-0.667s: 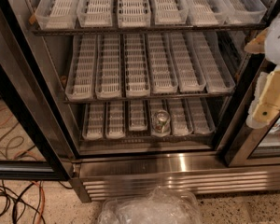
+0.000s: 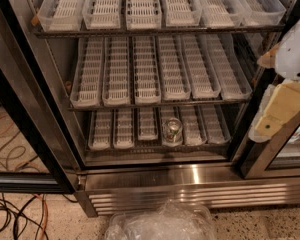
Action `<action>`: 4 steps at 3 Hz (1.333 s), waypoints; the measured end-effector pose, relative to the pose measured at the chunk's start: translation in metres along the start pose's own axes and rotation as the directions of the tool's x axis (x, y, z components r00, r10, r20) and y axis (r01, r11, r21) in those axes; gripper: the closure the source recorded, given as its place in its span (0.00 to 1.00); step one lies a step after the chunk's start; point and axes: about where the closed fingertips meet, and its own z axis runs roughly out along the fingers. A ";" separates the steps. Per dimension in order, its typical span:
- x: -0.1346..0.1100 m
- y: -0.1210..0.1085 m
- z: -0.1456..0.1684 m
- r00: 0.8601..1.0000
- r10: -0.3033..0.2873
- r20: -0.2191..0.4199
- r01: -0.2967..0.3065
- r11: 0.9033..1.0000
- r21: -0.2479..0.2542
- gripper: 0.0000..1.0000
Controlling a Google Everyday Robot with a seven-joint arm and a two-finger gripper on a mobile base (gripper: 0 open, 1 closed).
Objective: Pick 7up can from bottom shelf of fridge
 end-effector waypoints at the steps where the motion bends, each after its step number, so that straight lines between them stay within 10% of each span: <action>1: -0.010 0.028 0.043 0.971 0.208 0.121 -0.199 0.977 -0.080 0.00; 2: -0.024 0.062 0.090 0.875 0.432 0.216 -0.394 0.897 -0.198 0.00; 3: -0.032 0.059 0.098 0.841 0.471 0.267 -0.431 0.880 -0.197 0.00; 4: -0.033 0.058 0.097 0.842 0.470 0.267 -0.430 0.882 -0.194 0.00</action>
Offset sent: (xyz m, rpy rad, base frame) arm 0.0111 0.0964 -0.1357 0.7396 0.0621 -0.5677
